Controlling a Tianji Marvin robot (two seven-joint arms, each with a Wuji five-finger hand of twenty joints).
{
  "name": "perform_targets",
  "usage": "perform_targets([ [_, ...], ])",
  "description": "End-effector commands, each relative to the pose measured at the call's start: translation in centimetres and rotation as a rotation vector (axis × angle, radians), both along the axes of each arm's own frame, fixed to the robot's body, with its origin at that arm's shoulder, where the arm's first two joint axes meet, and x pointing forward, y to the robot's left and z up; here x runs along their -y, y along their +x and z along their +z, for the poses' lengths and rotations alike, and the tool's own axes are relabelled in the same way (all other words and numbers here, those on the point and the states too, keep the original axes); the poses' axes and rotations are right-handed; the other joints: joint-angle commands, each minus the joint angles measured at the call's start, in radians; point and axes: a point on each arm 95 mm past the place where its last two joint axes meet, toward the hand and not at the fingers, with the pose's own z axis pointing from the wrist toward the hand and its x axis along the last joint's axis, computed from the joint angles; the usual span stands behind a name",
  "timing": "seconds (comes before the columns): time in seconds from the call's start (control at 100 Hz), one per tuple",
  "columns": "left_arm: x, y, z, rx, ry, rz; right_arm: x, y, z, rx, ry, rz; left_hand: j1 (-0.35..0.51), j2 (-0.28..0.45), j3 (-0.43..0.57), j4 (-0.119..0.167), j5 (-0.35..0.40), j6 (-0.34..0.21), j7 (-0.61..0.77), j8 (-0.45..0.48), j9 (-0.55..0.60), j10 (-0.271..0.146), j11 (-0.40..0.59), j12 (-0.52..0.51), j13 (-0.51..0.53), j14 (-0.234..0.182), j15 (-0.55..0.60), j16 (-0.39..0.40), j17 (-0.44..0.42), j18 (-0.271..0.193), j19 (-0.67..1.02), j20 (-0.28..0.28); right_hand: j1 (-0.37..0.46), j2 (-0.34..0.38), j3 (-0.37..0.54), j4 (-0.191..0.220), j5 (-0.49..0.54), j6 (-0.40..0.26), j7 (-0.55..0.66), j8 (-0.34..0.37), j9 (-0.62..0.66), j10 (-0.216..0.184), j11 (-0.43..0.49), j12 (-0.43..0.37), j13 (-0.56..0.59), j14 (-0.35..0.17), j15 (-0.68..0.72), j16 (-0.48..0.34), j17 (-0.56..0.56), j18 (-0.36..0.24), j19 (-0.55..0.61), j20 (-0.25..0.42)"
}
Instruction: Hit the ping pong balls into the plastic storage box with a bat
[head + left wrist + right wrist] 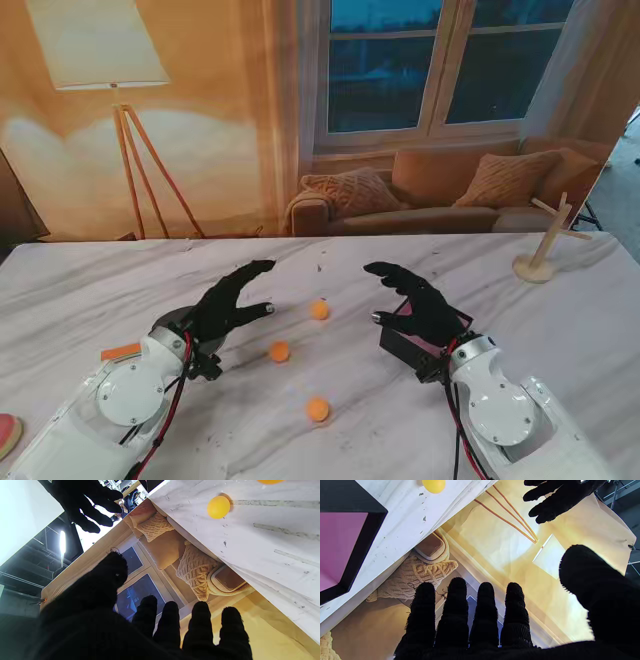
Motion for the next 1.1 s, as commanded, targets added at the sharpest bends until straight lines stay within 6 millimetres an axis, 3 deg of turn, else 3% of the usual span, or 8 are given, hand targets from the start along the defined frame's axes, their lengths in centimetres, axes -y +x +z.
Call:
perform_targets([
  [0.0, 0.3, -0.3, -0.2, -0.011, -0.006, -0.009, -0.2, -0.1, -0.1, -0.015, -0.008, 0.007, -0.03, -0.017, 0.016, -0.015, -0.001, -0.005, 0.014, 0.015, -0.02, -0.011, 0.009, -0.003, -0.012, -0.009, 0.004, 0.005, 0.002, -0.02, 0.006, 0.012, -0.02, -0.004, 0.006, 0.019, 0.012, 0.0, 0.01, -0.006, -0.003, -0.026, 0.002, -0.008, -0.034, -0.017, -0.014, -0.002, 0.0, -0.022, -0.02, 0.015],
  [0.3, 0.3, -0.2, 0.2, -0.023, -0.003, -0.006, -0.5, 0.0, -0.6, -0.042, -0.01, 0.02, -0.029, -0.014, 0.01, -0.015, -0.005, -0.007, 0.014, 0.02, -0.01, -0.005, 0.013, 0.0, -0.009, -0.007, 0.004, 0.006, -0.004, -0.019, 0.003, 0.013, -0.02, -0.002, 0.007, 0.019, 0.007, 0.004, 0.017, -0.009, -0.003, -0.024, 0.004, -0.007, -0.036, -0.018, -0.012, -0.001, 0.002, -0.024, -0.021, 0.026],
  [0.7, -0.8, 0.0, 0.9, -0.035, 0.014, 0.011, -0.6, 0.1, -0.8, -0.046, -0.015, 0.022, -0.023, -0.011, -0.006, -0.012, 0.006, -0.011, 0.025, 0.033, 0.023, 0.044, 0.053, 0.101, 0.019, 0.048, 0.047, 0.066, -0.001, 0.028, 0.023, 0.047, -0.02, 0.001, 0.005, 0.019, 0.007, 0.005, 0.025, -0.011, -0.003, -0.015, 0.012, -0.003, -0.035, -0.015, -0.008, 0.002, 0.003, -0.028, -0.02, 0.038],
  [1.09, -5.5, -0.7, 2.0, -0.056, 0.173, 0.018, -0.8, 0.2, -0.9, -0.055, -0.02, 0.03, -0.022, -0.017, 0.023, -0.006, 0.023, -0.002, 0.116, 0.118, 0.043, 0.077, 0.108, 0.231, 0.047, 0.068, 0.09, 0.138, 0.011, 0.022, 0.039, 0.093, -0.02, 0.002, 0.004, 0.02, 0.007, 0.006, 0.027, -0.013, -0.003, -0.008, 0.019, 0.0, -0.035, -0.013, -0.005, 0.004, 0.005, -0.029, -0.016, 0.046],
])
